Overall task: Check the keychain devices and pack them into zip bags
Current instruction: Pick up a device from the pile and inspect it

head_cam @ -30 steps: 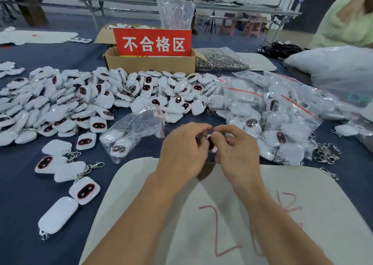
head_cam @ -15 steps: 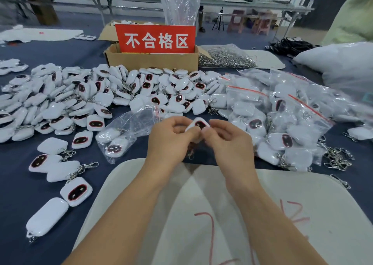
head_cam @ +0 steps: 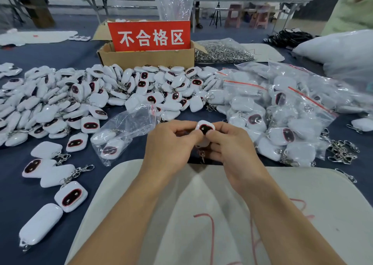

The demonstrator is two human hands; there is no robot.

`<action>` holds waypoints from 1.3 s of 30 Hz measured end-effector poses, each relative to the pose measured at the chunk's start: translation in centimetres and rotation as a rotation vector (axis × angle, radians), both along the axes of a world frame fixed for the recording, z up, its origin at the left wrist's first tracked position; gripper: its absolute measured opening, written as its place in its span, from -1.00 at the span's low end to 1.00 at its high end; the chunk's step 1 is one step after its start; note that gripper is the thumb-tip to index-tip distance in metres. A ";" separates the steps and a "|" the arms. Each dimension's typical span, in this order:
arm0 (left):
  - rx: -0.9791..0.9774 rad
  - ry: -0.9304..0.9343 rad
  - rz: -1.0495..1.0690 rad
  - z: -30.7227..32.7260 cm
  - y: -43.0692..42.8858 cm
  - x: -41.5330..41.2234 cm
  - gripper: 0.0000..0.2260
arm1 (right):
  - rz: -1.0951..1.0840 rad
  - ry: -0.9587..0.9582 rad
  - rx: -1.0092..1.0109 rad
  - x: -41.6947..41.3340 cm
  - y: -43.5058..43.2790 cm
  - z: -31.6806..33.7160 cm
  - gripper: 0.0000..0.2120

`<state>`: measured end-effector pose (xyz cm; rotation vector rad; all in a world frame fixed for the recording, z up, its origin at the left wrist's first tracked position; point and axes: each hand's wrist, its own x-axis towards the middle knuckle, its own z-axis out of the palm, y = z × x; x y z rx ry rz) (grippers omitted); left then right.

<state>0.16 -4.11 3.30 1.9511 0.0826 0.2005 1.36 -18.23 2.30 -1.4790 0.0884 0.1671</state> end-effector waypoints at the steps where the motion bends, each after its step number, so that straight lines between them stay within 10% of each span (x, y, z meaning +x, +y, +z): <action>1: -0.089 0.016 -0.023 0.0 0.0 0.1 -0.80 | 0.011 0.008 0.011 0.0 -0.1 0.1 -0.90; 15: -0.394 0.155 -0.209 -0.1 1.0 0.6 -0.73 | -0.019 -0.013 -0.051 -0.2 0.3 0.4 -0.87; 39: -0.347 0.096 -0.101 -0.4 1.1 1.3 -0.81 | -0.044 -0.159 -0.218 -0.1 1.1 0.3 -0.76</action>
